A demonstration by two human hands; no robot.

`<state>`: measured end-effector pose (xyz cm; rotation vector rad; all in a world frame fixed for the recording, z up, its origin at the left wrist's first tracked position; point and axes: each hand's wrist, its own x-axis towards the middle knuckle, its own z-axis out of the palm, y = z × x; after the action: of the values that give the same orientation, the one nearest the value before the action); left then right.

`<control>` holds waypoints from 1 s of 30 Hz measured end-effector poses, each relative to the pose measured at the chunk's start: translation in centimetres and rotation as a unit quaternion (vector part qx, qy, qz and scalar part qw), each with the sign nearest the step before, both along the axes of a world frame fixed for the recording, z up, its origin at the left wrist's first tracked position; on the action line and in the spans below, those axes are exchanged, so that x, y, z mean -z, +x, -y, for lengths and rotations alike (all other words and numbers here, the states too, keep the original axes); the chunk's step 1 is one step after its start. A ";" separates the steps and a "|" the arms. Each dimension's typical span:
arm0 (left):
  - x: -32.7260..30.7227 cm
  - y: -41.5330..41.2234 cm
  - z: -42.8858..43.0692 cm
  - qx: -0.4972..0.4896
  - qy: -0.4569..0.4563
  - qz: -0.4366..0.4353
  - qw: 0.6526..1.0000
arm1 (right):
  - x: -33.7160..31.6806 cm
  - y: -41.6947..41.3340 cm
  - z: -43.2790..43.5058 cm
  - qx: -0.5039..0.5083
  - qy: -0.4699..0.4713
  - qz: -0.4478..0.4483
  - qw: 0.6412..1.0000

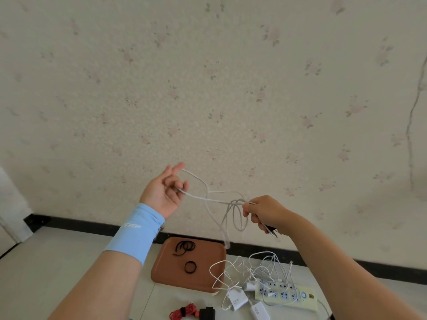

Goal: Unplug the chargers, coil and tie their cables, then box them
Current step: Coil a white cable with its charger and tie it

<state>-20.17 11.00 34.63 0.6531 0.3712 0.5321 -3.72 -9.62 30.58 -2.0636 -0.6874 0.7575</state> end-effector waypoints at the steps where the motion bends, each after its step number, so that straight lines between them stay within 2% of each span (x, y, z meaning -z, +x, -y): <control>1: 0.1 0.2 -0.3 -0.062 -0.009 0.032 0.998 | -0.1 -0.1 0.0 -0.004 0.007 -0.006 1.000; 3: 0.3 0.2 -0.7 -0.157 -0.002 0.038 0.987 | -0.3 -0.5 -0.3 -0.017 0.018 -0.006 1.000; 5: 0.7 0.2 -0.8 -0.186 0.050 -0.034 0.981 | -0.2 -1.0 -0.6 -0.027 0.023 -0.002 0.999; 9: 1.1 -0.5 -1.8 -0.196 0.195 -0.221 0.935 | -0.3 -1.0 -0.4 -0.024 0.033 -0.008 0.999; 11: 1.8 -0.7 -2.5 -0.119 0.221 -0.320 0.914 | -0.7 -0.7 0.1 -0.030 0.045 -0.016 0.998; 12: 2.7 -0.6 -2.7 -0.047 0.264 -0.404 0.874 | -0.8 -0.6 0.3 -0.041 0.044 -0.014 0.998; 13: 3.4 -0.7 -2.5 0.047 0.346 -0.501 0.792 | -0.8 -0.7 0.4 -0.060 0.036 -0.010 0.998; 14: 3.7 -1.0 -1.9 0.137 0.445 -0.587 0.662 | -0.9 -0.9 0.5 -0.082 0.023 -0.006 0.996; 15: 3.6 -1.0 -1.1 0.188 0.522 -0.629 0.544 | -0.9 -1.1 0.5 -0.106 0.010 -0.002 0.994; 16: 3.5 -0.8 -0.4 0.207 0.570 -0.634 0.479 | -1.0 -1.3 0.5 -0.130 -0.004 0.001 0.992; 17: 3.4 -0.4 0.3 0.181 0.614 -0.601 0.479 | -1.1 -1.5 0.4 -0.149 -0.018 0.003 0.989; 18: 2.9 0.0 1.1 0.134 0.643 -0.558 0.508 | -1.2 -1.7 0.3 -0.164 -0.029 0.004 0.986; 20: 1.4 0.5 2.8 -0.014 0.684 -0.403 0.608 | -1.4 -2.1 0.0 -0.182 -0.038 -0.001 0.983; 21: 0.9 0.7 3.5 -0.018 0.673 -0.322 0.665 | -1.5 -2.2 -0.1 -0.187 -0.037 -0.007 0.982; 23: 0.8 0.8 5.1 0.099 0.621 -0.209 0.749 | -1.9 -2.7 -0.2 -0.196 -0.023 -0.013 0.980; 24: 1.2 1.0 5.7 0.167 0.603 -0.194 0.756 | -2.0 -2.8 -0.1 -0.198 -0.014 -0.010 0.980; 25: 1.7 1.2 5.9 0.205 0.602 -0.198 0.746 | -2.3 -2.9 0.0 -0.197 -0.006 -0.005 0.980; 27: 2.2 1.3 5.8 0.210 0.617 -0.229 0.723 | -2.5 -2.7 0.2 -0.182 0.026 -0.010 0.983; 29: 2.1 1.3 5.4 0.213 0.598 -0.254 0.730 | -2.6 -2.2 0.4 -0.141 0.072 -0.029 0.987; 30: 2.0 1.3 5.0 0.222 0.595 -0.277 0.721 | -2.6 -2.0 0.5 -0.117 0.095 -0.032 0.988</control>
<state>-18.87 5.99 32.59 2.1384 0.3793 0.0136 -5.70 -10.11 33.22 -1.7975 -0.9394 0.8516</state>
